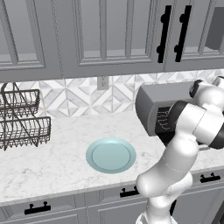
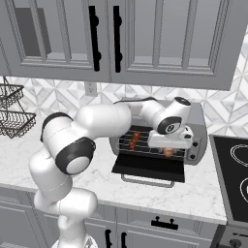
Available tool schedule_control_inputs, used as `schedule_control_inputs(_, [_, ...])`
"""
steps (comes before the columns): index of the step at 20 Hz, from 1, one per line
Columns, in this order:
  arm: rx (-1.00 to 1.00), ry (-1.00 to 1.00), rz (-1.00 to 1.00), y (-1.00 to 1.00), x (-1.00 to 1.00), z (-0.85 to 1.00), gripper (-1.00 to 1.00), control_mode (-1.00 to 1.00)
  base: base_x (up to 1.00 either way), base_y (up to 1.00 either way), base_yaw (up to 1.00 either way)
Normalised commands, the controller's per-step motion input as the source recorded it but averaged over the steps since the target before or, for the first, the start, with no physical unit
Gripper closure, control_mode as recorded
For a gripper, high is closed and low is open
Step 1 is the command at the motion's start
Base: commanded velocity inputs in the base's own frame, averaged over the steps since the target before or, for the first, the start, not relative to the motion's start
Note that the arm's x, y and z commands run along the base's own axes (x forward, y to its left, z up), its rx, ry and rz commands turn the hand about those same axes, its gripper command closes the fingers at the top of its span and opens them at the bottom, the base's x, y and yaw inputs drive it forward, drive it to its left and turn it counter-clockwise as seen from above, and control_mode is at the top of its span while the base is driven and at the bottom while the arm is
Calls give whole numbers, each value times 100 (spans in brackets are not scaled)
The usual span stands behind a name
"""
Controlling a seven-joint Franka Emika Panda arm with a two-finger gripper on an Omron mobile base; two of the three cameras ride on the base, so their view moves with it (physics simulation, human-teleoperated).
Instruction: Pick up the kebab skewer and baguette bread, and place them inside the toaster oven. Close the toaster oven door and start by setting the timer.
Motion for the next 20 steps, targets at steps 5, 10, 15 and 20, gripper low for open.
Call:
schedule_control_inputs(5, [0,-1,0,2,2,0,100,-100,0,0,0])
schedule_control_inputs(10, [0,0,0,18,6,-1,-100,-100,0,0,0])
schedule_control_inputs(15, [0,0,0,17,2,-3,-100,-100,0,0,0])
schedule_control_inputs(20, [0,-2,0,1,0,-5,-100,-100,0,0,0])
